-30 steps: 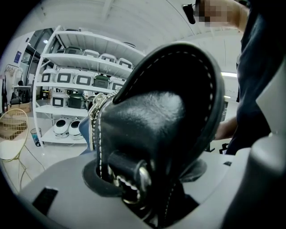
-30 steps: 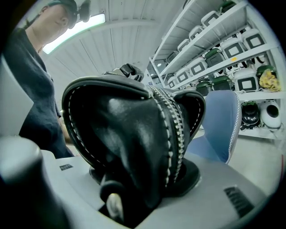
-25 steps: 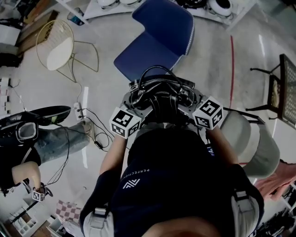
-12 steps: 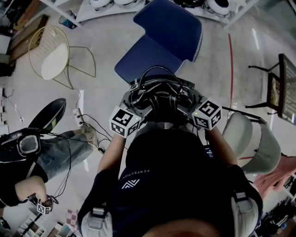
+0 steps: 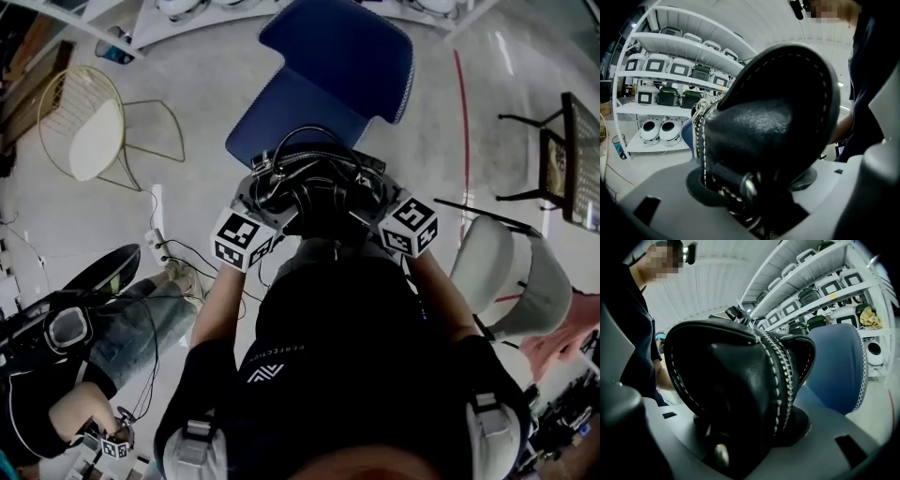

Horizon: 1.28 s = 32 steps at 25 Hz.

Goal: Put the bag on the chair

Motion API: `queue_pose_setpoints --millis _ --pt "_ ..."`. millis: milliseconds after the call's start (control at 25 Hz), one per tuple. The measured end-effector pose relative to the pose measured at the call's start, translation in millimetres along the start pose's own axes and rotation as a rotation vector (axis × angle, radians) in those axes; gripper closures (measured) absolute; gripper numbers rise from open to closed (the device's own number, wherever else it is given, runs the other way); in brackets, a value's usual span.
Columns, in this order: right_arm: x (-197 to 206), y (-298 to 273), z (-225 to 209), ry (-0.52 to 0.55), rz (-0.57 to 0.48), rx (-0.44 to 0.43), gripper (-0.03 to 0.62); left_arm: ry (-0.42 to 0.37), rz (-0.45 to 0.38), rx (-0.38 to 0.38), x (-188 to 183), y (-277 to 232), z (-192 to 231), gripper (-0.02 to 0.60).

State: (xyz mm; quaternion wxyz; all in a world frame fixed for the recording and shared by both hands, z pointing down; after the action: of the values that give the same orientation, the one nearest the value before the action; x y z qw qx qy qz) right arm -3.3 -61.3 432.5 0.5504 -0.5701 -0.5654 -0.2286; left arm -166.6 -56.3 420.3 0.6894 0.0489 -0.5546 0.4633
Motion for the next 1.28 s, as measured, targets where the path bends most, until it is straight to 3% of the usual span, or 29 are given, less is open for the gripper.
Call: queue_pose_setpoints --millis 760,960,1280 --pt "6.5 -58.0 -110.8 -0.015 0.020 -0.061 0.359 0.071 0.034 -0.087 -13.6 -75.7 85.3 0.249" --pt "13.6 -77.0 -136.5 -0.024 0.036 -0.045 0.359 0.099 0.053 -0.087 -10.6 -97.3 113.7 0.244" --pt "30.6 -99.1 -165.1 -0.052 0.006 0.018 0.358 0.057 0.108 -0.059 -9.2 -127.3 148.8 0.242"
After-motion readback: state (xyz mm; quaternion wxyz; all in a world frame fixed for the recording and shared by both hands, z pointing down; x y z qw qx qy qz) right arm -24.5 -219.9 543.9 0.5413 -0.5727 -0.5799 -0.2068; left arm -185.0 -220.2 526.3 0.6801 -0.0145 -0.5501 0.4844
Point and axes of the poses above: the fingertips, and each gripper's own axes: y backward along the fingers, z to its left, x out of its underside, the point moved 6 cm from there along y, backward along the fingers, and after that the axes turned 10 degrees about y, right-handed, at the moved point
